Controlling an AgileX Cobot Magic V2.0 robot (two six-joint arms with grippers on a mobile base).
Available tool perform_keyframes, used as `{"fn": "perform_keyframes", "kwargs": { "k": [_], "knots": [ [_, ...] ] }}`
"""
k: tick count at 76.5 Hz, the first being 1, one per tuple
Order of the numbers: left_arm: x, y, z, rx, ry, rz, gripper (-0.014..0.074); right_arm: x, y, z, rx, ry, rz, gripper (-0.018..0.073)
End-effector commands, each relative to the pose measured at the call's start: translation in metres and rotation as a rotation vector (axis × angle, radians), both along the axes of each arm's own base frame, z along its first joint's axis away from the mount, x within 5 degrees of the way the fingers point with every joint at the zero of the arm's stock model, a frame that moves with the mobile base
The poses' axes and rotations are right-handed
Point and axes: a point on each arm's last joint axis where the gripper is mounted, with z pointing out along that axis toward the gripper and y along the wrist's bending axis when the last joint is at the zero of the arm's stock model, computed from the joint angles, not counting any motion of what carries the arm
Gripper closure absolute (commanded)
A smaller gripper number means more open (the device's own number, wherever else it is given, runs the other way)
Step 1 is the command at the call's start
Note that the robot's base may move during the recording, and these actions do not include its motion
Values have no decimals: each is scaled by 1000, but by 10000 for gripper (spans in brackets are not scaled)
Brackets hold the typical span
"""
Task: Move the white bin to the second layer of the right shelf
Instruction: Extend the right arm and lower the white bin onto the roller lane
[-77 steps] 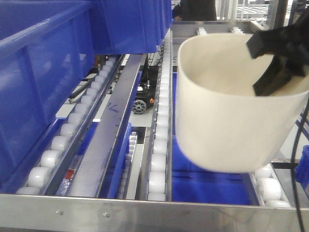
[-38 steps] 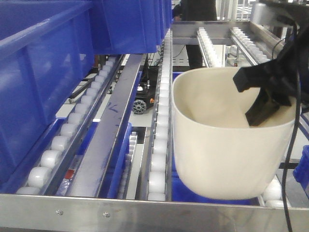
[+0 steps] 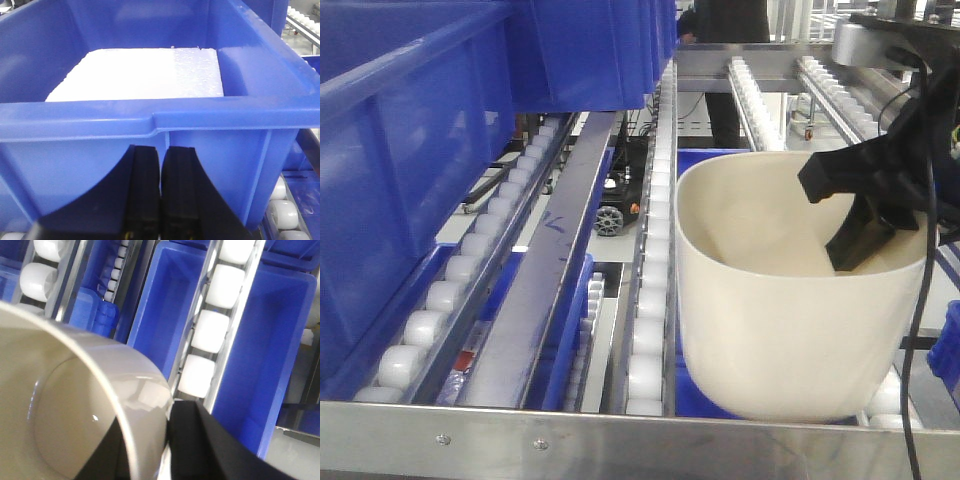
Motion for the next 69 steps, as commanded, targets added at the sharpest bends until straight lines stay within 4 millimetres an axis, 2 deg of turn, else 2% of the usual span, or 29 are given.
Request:
{"fn": "perform_keyframes", "kwargs": {
  "k": [1, 69],
  "knots": [
    [1, 0, -4, -11, -64, -6, 512, 7, 2, 21, 47, -118, -3, 503],
    [1, 0, -4, -11, -64, -6, 512, 9, 3, 16, 40, -100, -2, 503]
  ]
}}
